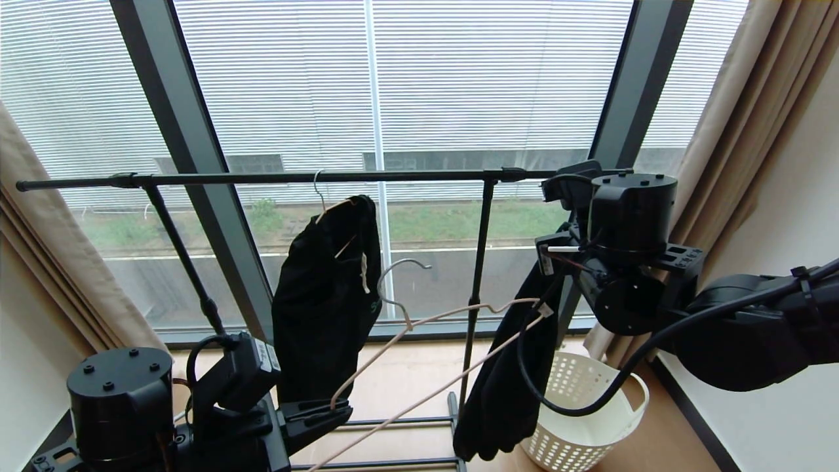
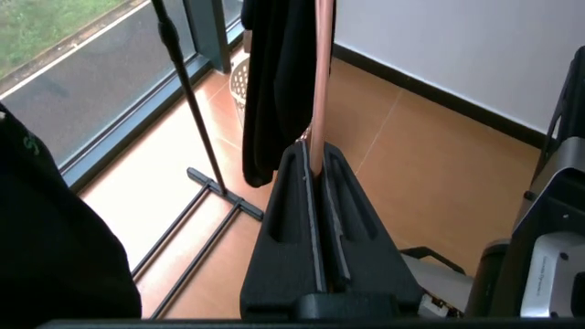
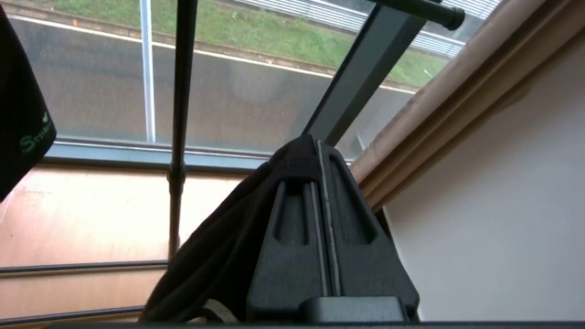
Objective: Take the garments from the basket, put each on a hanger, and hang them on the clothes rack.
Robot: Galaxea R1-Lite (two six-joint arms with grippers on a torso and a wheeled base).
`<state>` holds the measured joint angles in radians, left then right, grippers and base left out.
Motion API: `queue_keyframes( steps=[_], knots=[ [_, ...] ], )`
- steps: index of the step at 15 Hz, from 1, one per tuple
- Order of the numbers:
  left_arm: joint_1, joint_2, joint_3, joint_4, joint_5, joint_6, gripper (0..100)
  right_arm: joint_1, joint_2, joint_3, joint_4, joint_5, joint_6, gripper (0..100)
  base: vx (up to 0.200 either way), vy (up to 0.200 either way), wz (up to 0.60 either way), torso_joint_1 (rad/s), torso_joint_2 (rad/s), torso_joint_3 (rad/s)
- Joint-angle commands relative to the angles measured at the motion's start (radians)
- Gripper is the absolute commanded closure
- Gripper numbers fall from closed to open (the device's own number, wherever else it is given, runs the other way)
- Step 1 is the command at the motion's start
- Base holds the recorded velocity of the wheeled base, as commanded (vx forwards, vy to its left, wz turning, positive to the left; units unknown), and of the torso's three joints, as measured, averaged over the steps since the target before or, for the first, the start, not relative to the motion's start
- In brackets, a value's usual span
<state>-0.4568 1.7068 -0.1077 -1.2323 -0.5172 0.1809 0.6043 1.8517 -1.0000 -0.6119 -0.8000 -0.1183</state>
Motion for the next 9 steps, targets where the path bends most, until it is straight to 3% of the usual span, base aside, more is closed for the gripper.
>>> queue_keyframes(
  steps=[1,4,9],
  knots=[
    [-0.013,0.002,-0.001,-0.001,0.0,-0.001,100,0.003,0.003,0.0,-0.002,-0.004,0.0,100,0.0,0.0,0.0,0.0,0.0,0.0],
    [-0.019,0.004,-0.001,-0.019,0.0,-0.004,100,0.006,0.004,0.001,-0.002,-0.002,0.002,100,0.0,0.0,0.0,0.0,0.0,0.0],
    [-0.026,0.048,-0.04,-0.076,0.002,-0.09,100,0.054,0.026,0.009,-0.019,-0.025,0.003,100,0.0,0.0,0.0,0.0,0.0,0.0]
  ],
)
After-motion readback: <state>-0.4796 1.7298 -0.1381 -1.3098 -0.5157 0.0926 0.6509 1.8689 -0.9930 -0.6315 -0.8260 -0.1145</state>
